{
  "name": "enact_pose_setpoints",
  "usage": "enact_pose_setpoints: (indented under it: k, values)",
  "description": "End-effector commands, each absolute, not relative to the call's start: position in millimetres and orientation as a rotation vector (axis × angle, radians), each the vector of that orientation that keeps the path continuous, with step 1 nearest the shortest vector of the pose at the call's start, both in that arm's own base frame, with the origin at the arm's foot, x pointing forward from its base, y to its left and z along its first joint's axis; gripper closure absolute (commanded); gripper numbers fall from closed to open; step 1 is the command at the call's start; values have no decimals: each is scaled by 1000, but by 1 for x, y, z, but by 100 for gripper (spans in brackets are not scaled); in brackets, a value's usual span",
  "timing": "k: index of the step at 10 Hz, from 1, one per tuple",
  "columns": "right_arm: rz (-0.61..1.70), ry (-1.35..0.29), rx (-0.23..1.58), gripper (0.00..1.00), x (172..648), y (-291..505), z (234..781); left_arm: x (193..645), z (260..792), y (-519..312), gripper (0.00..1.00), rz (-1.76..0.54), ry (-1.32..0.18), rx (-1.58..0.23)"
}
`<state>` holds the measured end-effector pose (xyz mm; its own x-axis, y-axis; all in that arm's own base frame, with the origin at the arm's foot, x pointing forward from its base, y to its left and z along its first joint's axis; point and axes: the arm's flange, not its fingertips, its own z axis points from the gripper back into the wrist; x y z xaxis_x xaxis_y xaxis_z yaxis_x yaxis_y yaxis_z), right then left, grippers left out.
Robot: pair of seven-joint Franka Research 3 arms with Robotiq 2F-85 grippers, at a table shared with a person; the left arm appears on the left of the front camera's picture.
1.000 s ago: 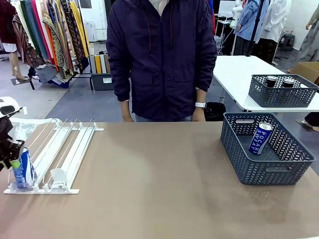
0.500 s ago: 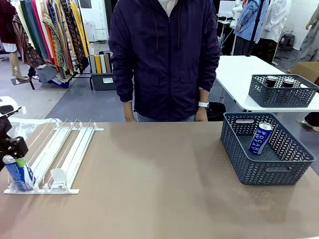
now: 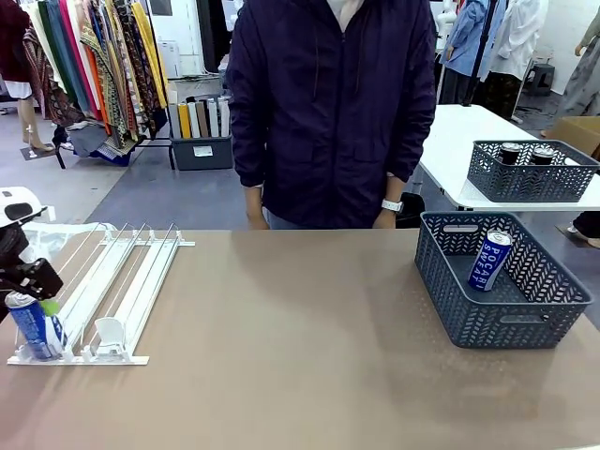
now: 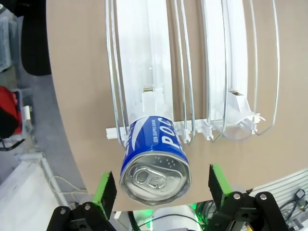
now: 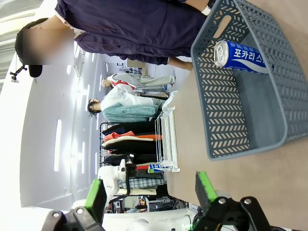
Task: Retrieve and store the cans from the dispenser.
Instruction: Pick up one can from the Automatic Can Dispenser and place it in the middle of the table.
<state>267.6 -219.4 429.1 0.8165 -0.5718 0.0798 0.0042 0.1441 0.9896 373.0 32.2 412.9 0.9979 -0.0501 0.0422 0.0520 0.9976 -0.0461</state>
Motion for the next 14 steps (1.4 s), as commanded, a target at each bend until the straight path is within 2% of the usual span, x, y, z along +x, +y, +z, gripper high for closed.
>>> enact_pose_setpoints:
  k: [1, 6, 8, 14]
  values:
    - [-441, -503, 1385, 0, 268, -219, 432, 361, 397, 28, 0, -65, -47, -64]
    - [-441, -503, 1385, 0, 268, -219, 432, 364, 394, 27, 0, -73, -46, -59]
    - [-441, -503, 1385, 0, 268, -219, 432, 363, 394, 26, 100, -87, -54, -47]
    - [-441, -503, 1385, 0, 268, -219, 432, 363, 396, 29, 100, -78, -72, -38]
